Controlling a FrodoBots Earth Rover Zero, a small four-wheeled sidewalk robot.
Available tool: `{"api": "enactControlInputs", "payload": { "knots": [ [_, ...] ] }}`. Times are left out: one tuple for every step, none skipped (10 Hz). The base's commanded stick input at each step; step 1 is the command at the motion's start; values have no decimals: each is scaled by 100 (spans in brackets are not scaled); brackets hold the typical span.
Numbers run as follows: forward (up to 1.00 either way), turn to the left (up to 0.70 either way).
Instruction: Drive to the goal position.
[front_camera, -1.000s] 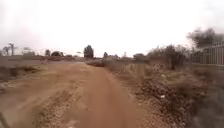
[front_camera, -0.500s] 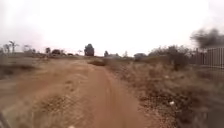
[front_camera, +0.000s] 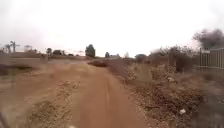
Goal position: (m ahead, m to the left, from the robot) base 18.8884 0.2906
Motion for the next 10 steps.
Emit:
{"api": "enactControlInputs", "payload": {
  "knots": [
    [50,0],
    [50,0],
    [50,0],
    [50,0],
    [50,0],
    [50,0],
    [50,0],
    [50,0],
    [50,0],
    [50,0]
  ]
}}
